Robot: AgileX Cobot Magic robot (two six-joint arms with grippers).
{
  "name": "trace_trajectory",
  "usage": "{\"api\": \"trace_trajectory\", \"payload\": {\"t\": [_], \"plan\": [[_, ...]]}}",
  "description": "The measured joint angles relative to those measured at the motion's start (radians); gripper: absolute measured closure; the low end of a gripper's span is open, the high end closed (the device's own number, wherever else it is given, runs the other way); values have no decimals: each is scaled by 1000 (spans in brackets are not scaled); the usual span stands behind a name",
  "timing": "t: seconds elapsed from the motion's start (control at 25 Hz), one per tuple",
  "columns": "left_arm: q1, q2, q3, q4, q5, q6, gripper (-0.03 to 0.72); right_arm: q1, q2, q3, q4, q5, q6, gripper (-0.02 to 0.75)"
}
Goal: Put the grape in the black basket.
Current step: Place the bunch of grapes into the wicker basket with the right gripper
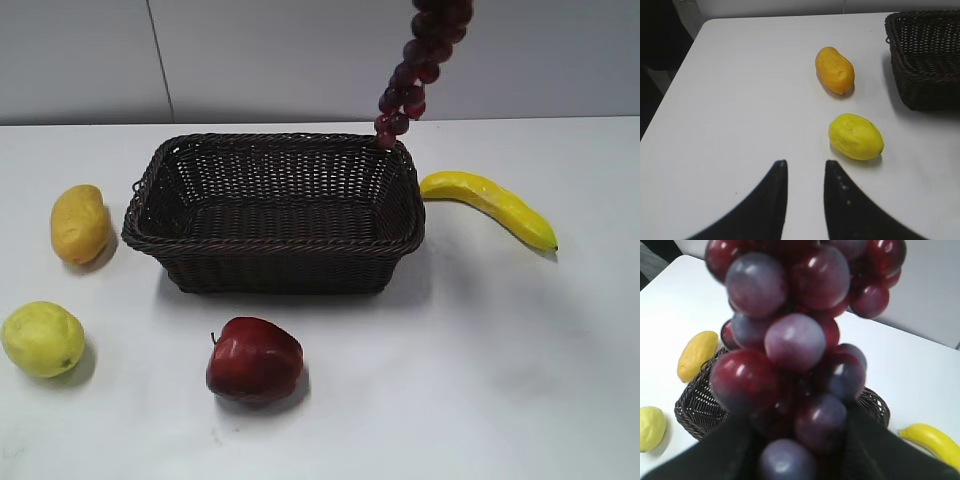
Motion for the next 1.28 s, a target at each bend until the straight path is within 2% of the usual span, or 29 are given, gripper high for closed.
{"api": "trace_trajectory", "payload": {"t": [0.4, 0.76, 0.84, 0.96, 1.04, 1.12, 1.28], "plan": [[0, 0, 0, 0, 0, 0, 457, 80, 274, -3, 20, -107, -142, 469], [0, 0, 0, 0, 0, 0, 456, 84, 422, -3, 28, -101, -170, 469], [0, 0, 0, 0, 0, 0, 456, 84, 428, -3, 28, -83, -180, 414], [0, 0, 0, 0, 0, 0, 456, 84, 428, -7, 27, -58, -201, 252], [0, 0, 0, 0, 0, 0, 456, 84, 420, -24, 9, -36, -205, 180], [0, 0, 0, 0, 0, 0, 456, 84, 401, -59, -5, 4, -206, 153], [0, 0, 0, 0, 0, 0, 456, 84, 339, -145, -30, 97, -192, 148]]}}
